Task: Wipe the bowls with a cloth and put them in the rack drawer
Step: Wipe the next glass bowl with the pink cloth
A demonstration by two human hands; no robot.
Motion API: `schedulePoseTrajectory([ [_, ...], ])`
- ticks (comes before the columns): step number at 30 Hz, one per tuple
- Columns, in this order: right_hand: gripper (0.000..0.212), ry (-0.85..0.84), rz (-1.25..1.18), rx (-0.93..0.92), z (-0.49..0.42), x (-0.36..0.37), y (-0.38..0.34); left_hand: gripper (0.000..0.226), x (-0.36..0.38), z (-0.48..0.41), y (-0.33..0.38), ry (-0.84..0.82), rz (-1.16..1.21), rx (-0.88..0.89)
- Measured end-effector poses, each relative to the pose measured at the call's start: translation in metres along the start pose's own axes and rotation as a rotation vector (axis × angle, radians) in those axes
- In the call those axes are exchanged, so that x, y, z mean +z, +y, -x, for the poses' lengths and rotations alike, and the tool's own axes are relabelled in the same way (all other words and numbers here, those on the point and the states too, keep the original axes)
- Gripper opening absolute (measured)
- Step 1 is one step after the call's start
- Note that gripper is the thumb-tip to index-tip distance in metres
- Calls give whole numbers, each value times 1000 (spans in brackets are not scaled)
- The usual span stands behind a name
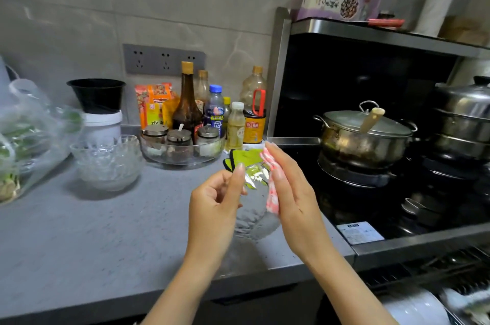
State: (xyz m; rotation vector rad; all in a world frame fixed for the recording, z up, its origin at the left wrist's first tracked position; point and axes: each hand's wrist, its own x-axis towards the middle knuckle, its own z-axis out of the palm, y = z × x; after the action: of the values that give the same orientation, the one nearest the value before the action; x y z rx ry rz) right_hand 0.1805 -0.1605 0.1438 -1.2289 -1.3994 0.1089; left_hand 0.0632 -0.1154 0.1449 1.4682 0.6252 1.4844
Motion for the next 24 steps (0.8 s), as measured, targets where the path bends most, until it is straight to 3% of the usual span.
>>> schedulePoseTrajectory([
  [3, 42, 26, -4, 21, 4, 10, -7, 48, 2, 5, 3, 89, 13, -45],
  [10, 44, 145, 533, -327, 12, 35, -16, 59, 4, 7, 3, 158, 28, -128],
  [15, 42, 164, 87, -68, 2, 32, -11, 57, 3, 12, 7, 252, 31, -111],
  [17, 42, 189, 166, -97, 8, 39, -16, 57, 2, 11, 7, 252, 34, -106],
  [20, 44, 177, 506, -300, 13, 48, -18, 54, -1, 10, 7, 203, 14, -71],
  [21, 44, 158, 502, -311, 11, 48, -16, 53, -3, 10, 7, 192, -14, -54],
  [24, 39, 124, 96, -100, 0, 44, -18, 57, -12, 11, 10, 164, -70, -28],
])
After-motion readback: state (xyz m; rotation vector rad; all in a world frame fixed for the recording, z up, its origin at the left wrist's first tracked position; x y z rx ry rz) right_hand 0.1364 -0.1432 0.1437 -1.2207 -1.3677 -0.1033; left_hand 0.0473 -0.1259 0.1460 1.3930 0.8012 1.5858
